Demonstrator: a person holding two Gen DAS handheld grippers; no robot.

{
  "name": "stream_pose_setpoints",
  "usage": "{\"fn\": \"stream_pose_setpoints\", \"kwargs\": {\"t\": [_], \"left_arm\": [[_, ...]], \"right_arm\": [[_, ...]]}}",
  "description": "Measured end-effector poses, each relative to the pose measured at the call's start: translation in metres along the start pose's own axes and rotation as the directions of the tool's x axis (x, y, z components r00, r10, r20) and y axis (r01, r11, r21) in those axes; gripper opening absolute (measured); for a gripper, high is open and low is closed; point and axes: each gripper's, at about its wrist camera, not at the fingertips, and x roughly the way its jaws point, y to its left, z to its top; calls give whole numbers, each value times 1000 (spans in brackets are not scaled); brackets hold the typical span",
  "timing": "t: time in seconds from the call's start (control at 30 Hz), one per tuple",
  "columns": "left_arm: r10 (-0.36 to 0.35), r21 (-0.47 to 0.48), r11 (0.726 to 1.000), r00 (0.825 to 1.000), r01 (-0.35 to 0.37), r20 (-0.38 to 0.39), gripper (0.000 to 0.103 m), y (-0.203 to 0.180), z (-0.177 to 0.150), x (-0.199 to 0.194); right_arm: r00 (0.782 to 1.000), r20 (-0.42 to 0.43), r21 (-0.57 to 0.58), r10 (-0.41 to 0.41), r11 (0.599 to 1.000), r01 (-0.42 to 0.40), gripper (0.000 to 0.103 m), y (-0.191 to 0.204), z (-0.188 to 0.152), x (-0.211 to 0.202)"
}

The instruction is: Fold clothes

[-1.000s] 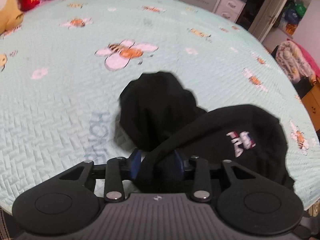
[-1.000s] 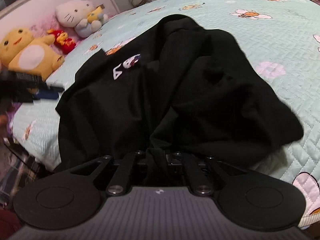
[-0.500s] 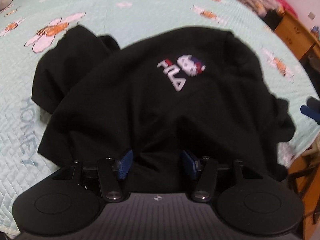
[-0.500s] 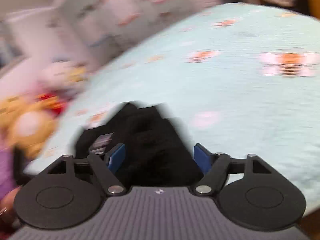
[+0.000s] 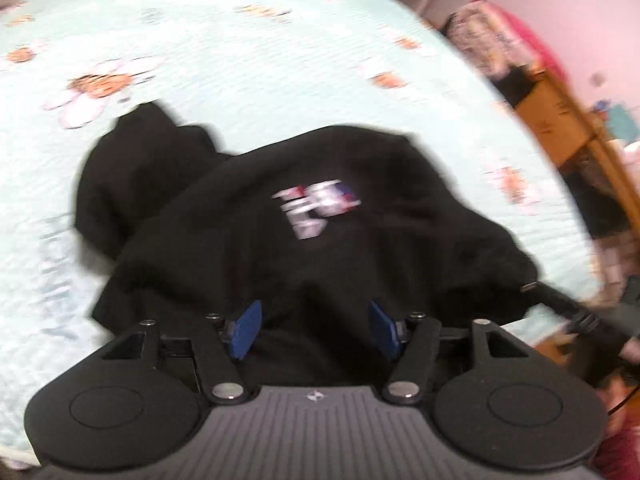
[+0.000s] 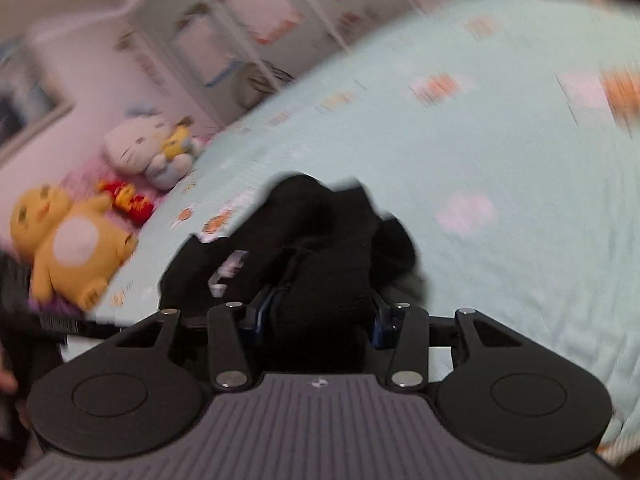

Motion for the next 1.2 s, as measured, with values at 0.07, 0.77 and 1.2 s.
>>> {"fn": "stream_pose_setpoints", "kwargs": {"t": [0.07, 0.77, 1.2], "left_arm": [[-90, -20, 996, 996, 90, 2, 73, -8, 4, -4], [-193, -149, 973, 976, 177, -103, 76, -16, 27, 60], [-79, -231, 964, 975, 128, 209, 4, 41, 16, -38]], "right_arm": [[999, 15, -100, 32, 994, -30, 45, 28, 0, -3], [973, -152, -327, 172, 921, -213, 45, 94, -30, 11], [961, -114, -83, 253, 961, -263, 63, 56, -1, 6]]}}
